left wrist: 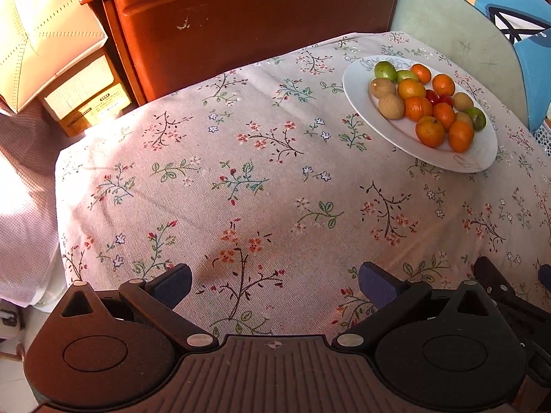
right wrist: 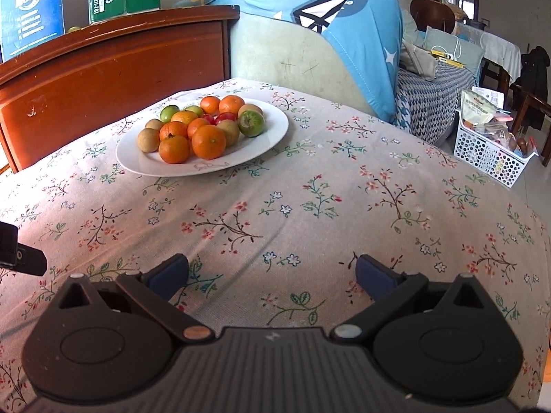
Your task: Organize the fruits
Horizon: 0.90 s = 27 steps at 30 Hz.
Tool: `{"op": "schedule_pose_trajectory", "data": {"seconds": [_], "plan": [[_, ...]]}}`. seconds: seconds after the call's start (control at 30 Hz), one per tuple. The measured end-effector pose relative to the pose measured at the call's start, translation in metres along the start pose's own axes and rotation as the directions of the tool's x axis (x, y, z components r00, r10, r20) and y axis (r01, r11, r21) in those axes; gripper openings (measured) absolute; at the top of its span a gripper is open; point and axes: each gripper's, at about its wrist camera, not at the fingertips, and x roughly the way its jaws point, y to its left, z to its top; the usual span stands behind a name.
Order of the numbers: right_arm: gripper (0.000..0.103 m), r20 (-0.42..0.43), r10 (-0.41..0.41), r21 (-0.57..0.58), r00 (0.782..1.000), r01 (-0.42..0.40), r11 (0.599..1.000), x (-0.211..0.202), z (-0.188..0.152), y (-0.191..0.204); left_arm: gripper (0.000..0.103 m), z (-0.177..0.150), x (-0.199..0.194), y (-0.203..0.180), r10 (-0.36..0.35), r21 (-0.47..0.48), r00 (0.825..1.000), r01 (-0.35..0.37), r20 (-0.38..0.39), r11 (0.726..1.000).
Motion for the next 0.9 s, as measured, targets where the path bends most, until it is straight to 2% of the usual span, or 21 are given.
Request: {"op": "schedule_pose_trajectory", "data": {"seconds": [0.43,0.53,0.63,0.9], "plan": [[0.102,0.001,0.000,-0.001,1.000,0.000,1.000,0.000,-0.001,0.000,0.103,0.000,-0.003,0.006,0.026,-0.023,1.000,-0.025,0.013,0.999],[0.102,0.001,0.000,-0.001,1.000,0.000,1.000,0.000,-0.001,0.000,0.103,0.000,-0.007,0.010,0.010,-0.043,1.000,-0.009,0.014,0.999],[0.102,0.002,0.000,-0.001,1.000,0.000,1.000,0.000,-0.001,0.000,0.103,-0.002,-0.012,0.008,0.031,-0.019,0.999,-0.030,0.020,0.999],[0.102,0.002,0.000,-0.001,1.000,0.000,1.000,0.000,-0.001,0.000,0.103,-0.009,-0.004,0.016,0.008,-0.054,1.000,-0.008,0.004,0.998]]}}
